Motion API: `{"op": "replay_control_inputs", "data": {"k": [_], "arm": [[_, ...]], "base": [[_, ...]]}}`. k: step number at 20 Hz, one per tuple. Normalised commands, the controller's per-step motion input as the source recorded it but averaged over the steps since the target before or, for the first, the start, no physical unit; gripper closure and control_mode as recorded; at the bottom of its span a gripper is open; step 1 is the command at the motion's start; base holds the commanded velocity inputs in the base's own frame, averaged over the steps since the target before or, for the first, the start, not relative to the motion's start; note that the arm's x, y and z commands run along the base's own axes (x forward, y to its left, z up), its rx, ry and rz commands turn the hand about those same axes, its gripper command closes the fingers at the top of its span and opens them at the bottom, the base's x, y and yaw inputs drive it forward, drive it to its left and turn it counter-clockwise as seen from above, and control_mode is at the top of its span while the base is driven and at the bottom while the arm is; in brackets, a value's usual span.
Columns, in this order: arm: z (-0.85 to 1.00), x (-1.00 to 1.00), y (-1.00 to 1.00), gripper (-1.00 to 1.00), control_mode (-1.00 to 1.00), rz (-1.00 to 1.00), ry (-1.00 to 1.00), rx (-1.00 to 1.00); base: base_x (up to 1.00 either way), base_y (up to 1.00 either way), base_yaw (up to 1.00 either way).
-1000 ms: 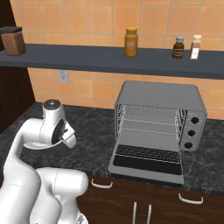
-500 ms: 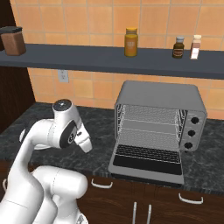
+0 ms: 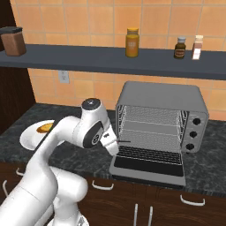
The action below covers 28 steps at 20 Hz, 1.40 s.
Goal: Pick up the kebab skewer and baguette bread, and place them inside the toaster oven. Close the toaster oven door and start by setting the timer.
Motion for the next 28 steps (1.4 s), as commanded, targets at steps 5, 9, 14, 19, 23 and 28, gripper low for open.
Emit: {"op": "replay_control_inputs", "data": {"k": [5,9,14,19,23,28], "arm": [[-0.02,0.39,-0.6,1.0,-1.0,-0.02,0.04,0.0],[0.03,0.26,-0.73,1.0,-1.0,0.0,0.09,0.04],[-0.3,0.41,-0.48,1.0,-1.0,0.0,0.07,0.11],[-0.37,0.38,-0.26,1.0,-1.0,-0.01,0.0,0.13],[-0.21,0.46,-0.34,1.0,-1.0,0.0,0.0,0.1],[-0.23,0.38,-0.21,1.0,-1.0,-0.01,0.0,0.04]], "base": [[0.0,0.0,0.0],[0.0,0.0,0.0],[0.0,0.0,0.0],[0.0,0.0,0.0],[0.0,0.0,0.0],[0.0,0.0,0.0]]}}
